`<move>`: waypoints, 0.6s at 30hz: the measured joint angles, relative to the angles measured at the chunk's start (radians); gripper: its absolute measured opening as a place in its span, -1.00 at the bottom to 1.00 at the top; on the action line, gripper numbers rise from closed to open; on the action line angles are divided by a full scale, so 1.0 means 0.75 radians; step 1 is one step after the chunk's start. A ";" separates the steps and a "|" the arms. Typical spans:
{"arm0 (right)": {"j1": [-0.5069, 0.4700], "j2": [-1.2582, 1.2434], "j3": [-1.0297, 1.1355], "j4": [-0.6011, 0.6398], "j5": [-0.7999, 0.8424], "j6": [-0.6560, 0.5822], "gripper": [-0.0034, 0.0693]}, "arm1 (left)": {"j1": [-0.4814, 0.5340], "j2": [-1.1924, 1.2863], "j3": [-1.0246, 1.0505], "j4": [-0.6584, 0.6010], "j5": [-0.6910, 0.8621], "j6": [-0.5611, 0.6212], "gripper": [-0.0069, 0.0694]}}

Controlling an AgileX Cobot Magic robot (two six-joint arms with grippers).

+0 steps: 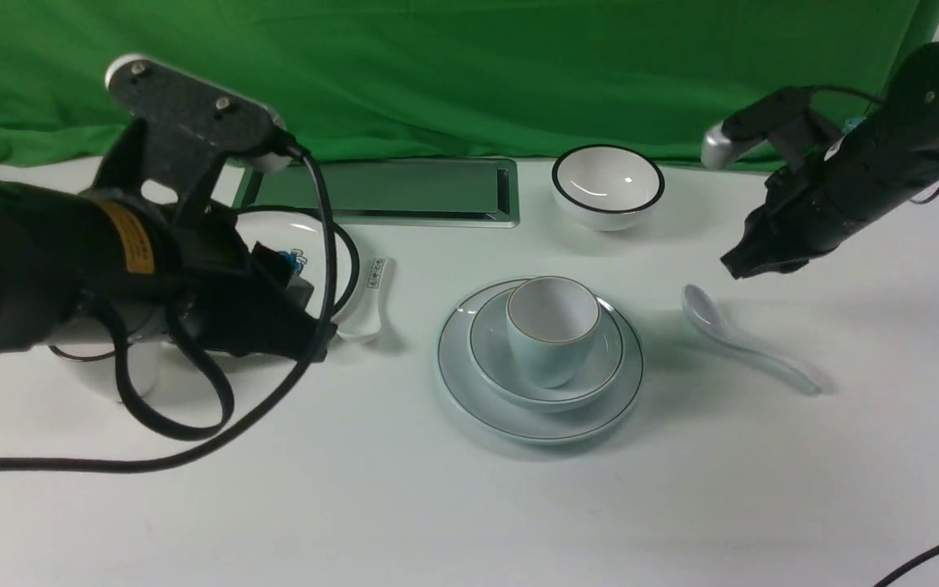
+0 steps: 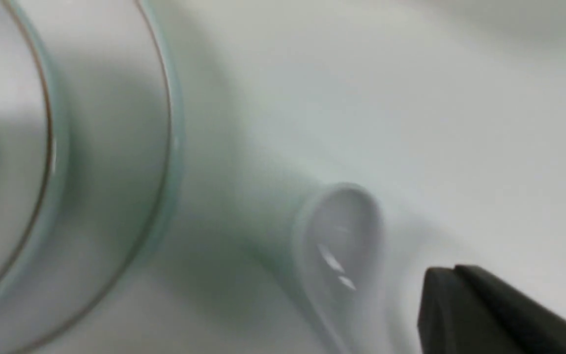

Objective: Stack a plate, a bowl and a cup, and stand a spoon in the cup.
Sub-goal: Use the right arm to grab a blue soup spoon

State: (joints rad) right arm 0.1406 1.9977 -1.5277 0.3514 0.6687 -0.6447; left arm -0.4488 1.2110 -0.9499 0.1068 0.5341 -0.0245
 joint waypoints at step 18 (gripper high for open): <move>0.120 0.147 0.001 0.027 0.005 -0.098 -0.89 | 0.000 0.000 0.000 0.001 0.036 0.000 -0.47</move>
State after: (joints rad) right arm 0.2303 2.1083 -1.5268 0.3717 0.6721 -0.7180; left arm -0.4488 1.2110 -0.9499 0.1077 0.5607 -0.0245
